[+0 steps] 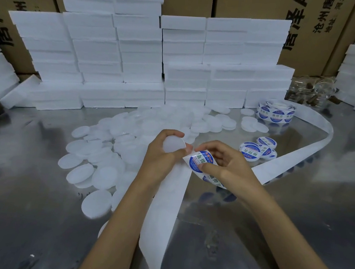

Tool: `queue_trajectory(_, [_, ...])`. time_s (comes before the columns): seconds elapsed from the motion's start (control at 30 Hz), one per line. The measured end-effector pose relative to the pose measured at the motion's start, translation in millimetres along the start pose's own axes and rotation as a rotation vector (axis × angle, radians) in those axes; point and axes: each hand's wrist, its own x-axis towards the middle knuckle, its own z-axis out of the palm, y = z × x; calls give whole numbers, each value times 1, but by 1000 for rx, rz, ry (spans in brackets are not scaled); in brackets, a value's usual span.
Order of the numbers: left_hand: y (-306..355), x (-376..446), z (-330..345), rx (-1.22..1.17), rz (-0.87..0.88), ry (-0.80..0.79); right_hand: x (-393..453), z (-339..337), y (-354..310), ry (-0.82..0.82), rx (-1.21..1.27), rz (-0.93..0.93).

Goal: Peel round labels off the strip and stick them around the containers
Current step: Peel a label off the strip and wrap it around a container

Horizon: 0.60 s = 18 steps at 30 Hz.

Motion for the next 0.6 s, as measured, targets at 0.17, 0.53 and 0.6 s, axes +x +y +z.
queue_trajectory(0.17, [0, 0, 3, 43, 30, -19, -1, 2, -1, 61, -55, -53])
queue_trajectory(0.53, [-1, 2, -4, 198, -62, -66, -2, -13, -3, 84, 331, -15])
queue_trajectory(0.6, [-2, 2, -7, 244, -92, -114, -2, -17, -3, 115, 416, -1])
